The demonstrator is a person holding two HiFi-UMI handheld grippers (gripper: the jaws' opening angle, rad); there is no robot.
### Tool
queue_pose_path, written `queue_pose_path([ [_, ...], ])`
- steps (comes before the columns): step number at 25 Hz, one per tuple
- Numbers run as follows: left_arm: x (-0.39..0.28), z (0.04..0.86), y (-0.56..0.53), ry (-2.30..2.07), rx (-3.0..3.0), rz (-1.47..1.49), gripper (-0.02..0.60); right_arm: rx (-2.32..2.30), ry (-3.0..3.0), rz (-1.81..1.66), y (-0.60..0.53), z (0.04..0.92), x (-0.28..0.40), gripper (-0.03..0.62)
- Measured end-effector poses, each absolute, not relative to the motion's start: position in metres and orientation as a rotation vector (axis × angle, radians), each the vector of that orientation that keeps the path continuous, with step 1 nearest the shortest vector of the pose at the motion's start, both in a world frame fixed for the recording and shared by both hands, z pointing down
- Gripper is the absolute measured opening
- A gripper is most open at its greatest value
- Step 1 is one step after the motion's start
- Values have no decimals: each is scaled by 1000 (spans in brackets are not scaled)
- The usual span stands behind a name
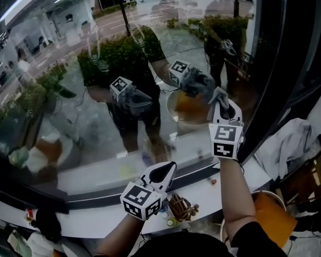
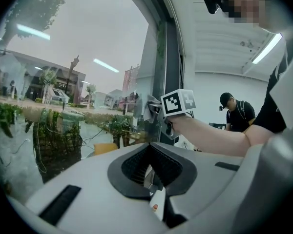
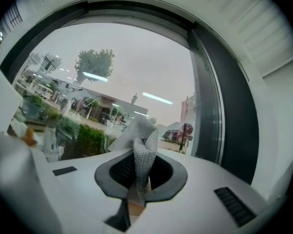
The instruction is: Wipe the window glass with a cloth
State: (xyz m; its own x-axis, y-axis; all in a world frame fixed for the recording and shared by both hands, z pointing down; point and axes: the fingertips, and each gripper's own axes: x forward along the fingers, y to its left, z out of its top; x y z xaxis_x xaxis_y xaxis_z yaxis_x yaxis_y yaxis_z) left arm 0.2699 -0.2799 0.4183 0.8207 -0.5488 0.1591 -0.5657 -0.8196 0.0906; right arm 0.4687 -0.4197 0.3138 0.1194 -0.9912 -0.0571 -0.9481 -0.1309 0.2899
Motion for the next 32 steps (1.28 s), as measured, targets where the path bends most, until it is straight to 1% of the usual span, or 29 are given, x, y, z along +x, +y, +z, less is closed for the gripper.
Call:
queue_pose_path([
  [19, 257, 416, -286, -948, 2851, 181, 8, 2187, -1947, -377, -421, 314, 464, 41],
  [27, 216, 416, -265, -1119, 2804, 195, 6, 2154, -1992, -367, -415, 320, 465, 41],
  [32, 171, 412, -240, -1220, 2763, 179, 8, 2102, -2075, -358, -390, 327, 425, 41],
])
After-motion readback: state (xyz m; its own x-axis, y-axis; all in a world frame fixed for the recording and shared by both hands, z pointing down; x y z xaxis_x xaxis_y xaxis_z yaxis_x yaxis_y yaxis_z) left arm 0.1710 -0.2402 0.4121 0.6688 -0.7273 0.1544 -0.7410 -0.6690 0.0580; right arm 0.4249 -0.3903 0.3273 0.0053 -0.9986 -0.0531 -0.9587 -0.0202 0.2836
